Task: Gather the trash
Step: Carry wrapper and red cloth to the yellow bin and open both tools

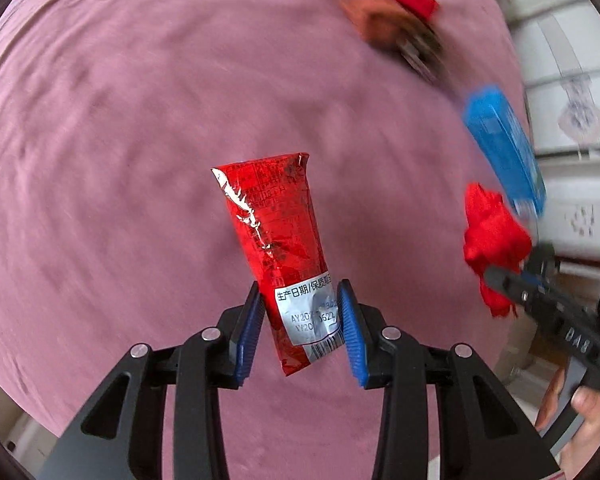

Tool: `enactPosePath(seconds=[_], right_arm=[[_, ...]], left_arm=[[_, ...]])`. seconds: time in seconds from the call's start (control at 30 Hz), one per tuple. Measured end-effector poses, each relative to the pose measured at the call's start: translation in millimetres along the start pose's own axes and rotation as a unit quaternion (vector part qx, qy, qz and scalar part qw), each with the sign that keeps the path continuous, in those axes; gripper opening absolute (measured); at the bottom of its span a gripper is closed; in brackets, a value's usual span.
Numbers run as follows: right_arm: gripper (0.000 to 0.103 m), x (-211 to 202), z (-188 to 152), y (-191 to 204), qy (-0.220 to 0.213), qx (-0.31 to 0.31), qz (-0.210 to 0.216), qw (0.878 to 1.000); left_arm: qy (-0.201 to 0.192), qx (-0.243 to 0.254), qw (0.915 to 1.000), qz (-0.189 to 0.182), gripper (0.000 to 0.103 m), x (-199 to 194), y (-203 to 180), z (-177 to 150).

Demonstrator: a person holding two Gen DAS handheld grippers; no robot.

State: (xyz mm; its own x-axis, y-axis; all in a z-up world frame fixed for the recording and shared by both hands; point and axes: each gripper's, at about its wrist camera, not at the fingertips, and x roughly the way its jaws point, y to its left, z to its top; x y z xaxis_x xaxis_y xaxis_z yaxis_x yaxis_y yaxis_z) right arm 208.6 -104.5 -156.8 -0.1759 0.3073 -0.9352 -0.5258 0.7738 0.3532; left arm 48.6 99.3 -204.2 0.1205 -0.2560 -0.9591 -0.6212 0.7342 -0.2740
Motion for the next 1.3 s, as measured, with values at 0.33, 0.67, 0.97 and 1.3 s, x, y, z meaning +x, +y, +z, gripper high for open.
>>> enactPosePath(seconds=[0.33,0.67,0.97,1.3], right_arm=[[0.036,-50,-80,-67,-0.036,0.076,0.007,0.996],[0.036,-86,-134,-117,-0.073,0.133,0.010,0.988],[0.036,-123,-165,-195,-0.121,0.214,0.004,0.969],[0.036,-148,-180,-272,-0.157,0.289,0.006,0.944]], left_arm=[[0.025,0.101,0.9946,-0.008,0.038,16,-97,-52],[0.032,0.193,0.9806,-0.019,0.038,23,-188,-92],[0.048,0.263,0.9633,-0.026,0.038,40,-270,-124],[0.058,0.309,0.9487,-0.037,0.038,68,-355,-117]])
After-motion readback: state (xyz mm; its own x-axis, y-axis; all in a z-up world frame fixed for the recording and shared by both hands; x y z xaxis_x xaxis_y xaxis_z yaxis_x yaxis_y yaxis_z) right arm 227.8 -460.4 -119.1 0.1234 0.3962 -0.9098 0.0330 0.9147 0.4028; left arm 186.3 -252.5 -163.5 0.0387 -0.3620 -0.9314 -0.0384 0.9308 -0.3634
